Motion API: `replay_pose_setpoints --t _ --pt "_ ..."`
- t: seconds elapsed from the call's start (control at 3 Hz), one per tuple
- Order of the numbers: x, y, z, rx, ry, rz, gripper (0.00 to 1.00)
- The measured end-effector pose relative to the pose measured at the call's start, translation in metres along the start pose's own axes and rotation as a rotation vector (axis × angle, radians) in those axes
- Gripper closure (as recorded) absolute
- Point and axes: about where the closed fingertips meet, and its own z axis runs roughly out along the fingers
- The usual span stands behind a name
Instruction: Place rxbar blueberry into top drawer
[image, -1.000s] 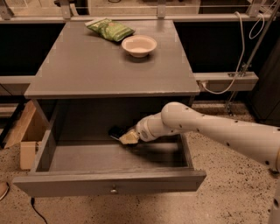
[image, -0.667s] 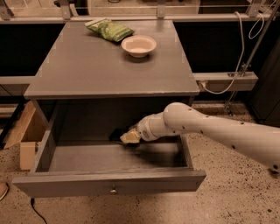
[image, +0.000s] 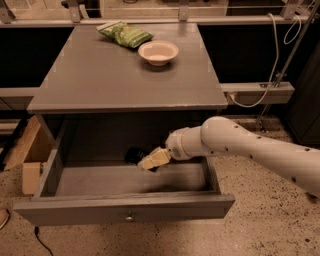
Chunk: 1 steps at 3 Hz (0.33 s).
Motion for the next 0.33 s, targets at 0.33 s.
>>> replay_pose_setpoints --t 0.33 --pt "-0.0112 0.0047 -0.0576 0.061 -0.033 0.005 0.00"
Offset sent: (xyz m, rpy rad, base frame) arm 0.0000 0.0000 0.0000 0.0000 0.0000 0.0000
